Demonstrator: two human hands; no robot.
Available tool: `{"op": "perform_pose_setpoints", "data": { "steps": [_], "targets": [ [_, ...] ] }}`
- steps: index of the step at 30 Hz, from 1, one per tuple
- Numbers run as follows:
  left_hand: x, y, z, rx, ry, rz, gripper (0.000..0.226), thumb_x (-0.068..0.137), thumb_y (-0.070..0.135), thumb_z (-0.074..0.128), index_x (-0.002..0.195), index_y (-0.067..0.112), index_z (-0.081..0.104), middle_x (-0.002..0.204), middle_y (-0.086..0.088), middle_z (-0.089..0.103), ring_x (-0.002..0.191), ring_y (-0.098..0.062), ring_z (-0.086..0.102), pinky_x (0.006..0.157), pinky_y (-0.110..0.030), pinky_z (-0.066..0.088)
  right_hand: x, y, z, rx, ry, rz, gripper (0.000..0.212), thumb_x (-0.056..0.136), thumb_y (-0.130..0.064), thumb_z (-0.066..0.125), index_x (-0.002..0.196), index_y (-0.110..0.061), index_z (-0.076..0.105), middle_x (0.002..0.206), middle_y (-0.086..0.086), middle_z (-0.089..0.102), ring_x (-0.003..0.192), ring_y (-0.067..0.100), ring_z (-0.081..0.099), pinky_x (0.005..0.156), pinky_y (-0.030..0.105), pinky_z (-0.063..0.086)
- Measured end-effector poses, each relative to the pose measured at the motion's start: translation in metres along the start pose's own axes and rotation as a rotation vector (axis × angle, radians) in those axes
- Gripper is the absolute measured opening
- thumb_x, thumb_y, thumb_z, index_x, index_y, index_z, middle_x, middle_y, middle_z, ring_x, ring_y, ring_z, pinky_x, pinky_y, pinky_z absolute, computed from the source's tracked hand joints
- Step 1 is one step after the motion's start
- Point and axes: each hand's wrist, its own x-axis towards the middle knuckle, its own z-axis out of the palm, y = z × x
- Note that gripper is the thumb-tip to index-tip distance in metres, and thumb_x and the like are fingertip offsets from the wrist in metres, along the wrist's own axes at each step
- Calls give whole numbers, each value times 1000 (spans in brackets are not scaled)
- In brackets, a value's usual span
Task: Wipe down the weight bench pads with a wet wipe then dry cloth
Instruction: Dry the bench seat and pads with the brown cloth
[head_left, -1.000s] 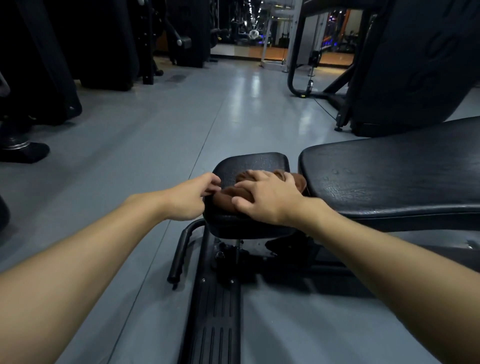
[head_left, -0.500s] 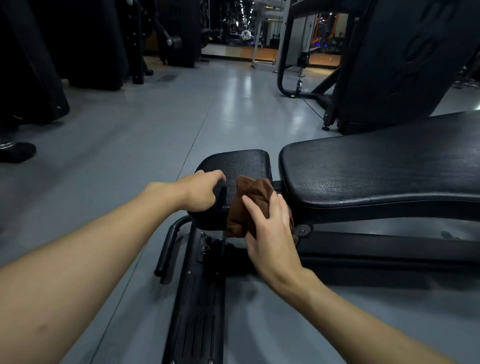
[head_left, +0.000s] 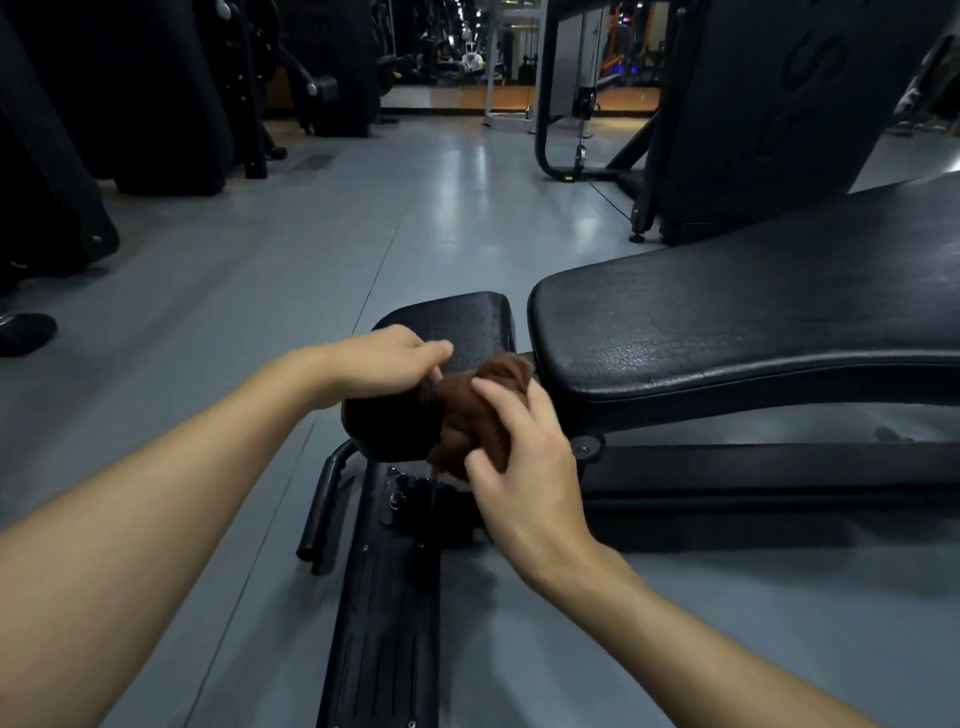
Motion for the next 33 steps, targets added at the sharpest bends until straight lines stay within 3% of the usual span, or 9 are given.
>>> {"op": "perform_pose_setpoints", "data": {
  "steps": [3,5,8,12,16,20,24,28,33],
  "targets": [
    [-5,24,-10,-338,-196,20,58,86,71,50,95,17,68,86,-6,72,81,-24,69,75,-36,50,29,-12,-22,190,117,90,61,76,-8,60,134,-27,56,135,-4,53,119,7,50,102,13,38],
    [-6,37,-12,-519,-283,101,50,84,61,60,105,15,59,95,-12,72,88,-33,71,78,-41,55,50,-16,-38,239,145,75,66,78,-11,61,140,-28,48,135,-3,53,120,9,52,104,24,42],
    [-1,64,-16,-770,-271,218,26,85,34,64,102,14,61,92,-9,70,83,-26,70,69,-42,60,80,-26,-58,320,46,110,84,84,-13,65,152,-35,21,147,-7,40,128,8,46,106,26,41],
    [12,91,-24,-977,-183,116,35,82,19,66,116,12,62,95,-6,72,83,-19,70,69,-38,60,107,-40,-82,317,-54,187,103,84,-18,71,156,-34,0,157,-6,27,139,9,36,115,33,35],
    [14,149,-60,-1102,-208,-18,36,90,11,56,126,5,60,106,-14,69,95,-25,66,86,-40,53,144,-63,-147,603,-135,449,112,77,-34,81,157,-36,2,150,-8,40,130,0,48,111,27,39],
    [3,215,-108,-1098,-307,-88,43,87,12,59,130,6,58,125,-21,63,108,-31,60,94,-43,49,175,-92,-216,852,-193,753,93,81,-32,80,155,-20,25,140,4,57,119,12,61,108,32,43],
    [-12,315,-169,-1052,-381,-124,41,86,13,61,126,2,60,114,-22,65,99,-29,62,82,-38,53,211,-148,-309,863,-232,752,37,90,-19,69,124,-6,64,115,12,72,106,23,69,86,28,53],
    [-31,444,-242,-960,-493,-74,42,86,13,63,127,2,59,121,-27,63,101,-31,60,82,-37,53,256,-219,-438,801,-165,754,40,88,-19,72,125,-7,63,117,9,72,108,19,67,80,21,52],
    [-61,612,-316,-783,-628,10,63,88,2,66,141,24,39,108,-10,73,87,-20,71,69,-27,57,278,-296,-616,937,-24,797,74,76,-7,76,142,-6,44,127,14,66,115,26,65,96,35,52]
  ]
}}
